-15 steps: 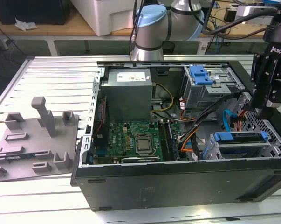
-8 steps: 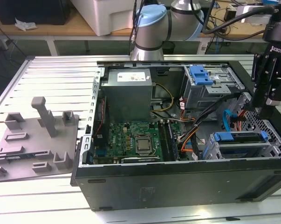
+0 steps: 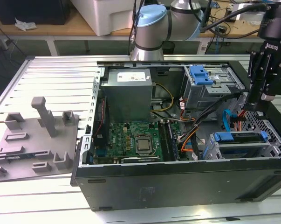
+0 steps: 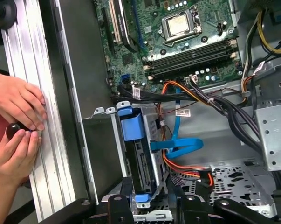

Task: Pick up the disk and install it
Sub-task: 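Insert the first disk wire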

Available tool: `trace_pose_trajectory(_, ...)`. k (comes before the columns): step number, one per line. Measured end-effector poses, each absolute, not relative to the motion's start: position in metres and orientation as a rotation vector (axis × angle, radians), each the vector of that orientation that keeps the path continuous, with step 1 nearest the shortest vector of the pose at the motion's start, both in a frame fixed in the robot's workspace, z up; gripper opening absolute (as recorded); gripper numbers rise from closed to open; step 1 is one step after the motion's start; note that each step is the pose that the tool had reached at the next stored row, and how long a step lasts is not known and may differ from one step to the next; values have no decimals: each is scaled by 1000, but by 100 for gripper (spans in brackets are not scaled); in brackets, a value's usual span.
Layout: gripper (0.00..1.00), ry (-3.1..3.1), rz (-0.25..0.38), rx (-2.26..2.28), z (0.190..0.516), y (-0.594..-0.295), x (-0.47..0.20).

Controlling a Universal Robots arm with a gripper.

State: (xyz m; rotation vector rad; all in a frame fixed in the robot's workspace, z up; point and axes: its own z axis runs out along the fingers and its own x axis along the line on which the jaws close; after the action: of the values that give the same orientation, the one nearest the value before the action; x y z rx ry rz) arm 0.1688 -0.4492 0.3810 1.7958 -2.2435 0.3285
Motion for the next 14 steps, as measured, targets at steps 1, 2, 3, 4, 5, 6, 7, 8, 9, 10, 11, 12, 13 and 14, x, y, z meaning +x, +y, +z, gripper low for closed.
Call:
trace_pose_trajectory(1,44,-2241,333,1792,380,-446,169)
trace_pose_trajectory(2,44,-2237,340,1785,379,-440,169)
trace_pose_trajectory(3,44,-2235,344,1782,378,-438,169)
trace_pose_trajectory(4,44,-2233,346,1780,377,-436,169)
trace_pose_trajectory(5,44,-2230,350,1776,377,-433,169)
trace_pose_trajectory(6,44,-2229,353,1774,376,-431,169)
trace_pose_trajectory(7,44,-2226,358,1770,375,-428,169)
trace_pose_trajectory(8,44,-2224,362,1767,375,-426,169)
trace_pose_trajectory(9,44,-2221,367,1763,374,-424,170)
trace_pose_trajectory(10,44,-2216,377,1754,372,-420,170)
trace_pose_trajectory(11,44,-2214,382,1750,372,-419,171)
trace_pose_trajectory(12,44,-2213,385,1747,371,-418,171)
trace_pose_trajectory(13,44,-2211,392,1739,371,-416,172)
trace_pose_trajectory(14,44,-2210,396,1735,370,-415,173)
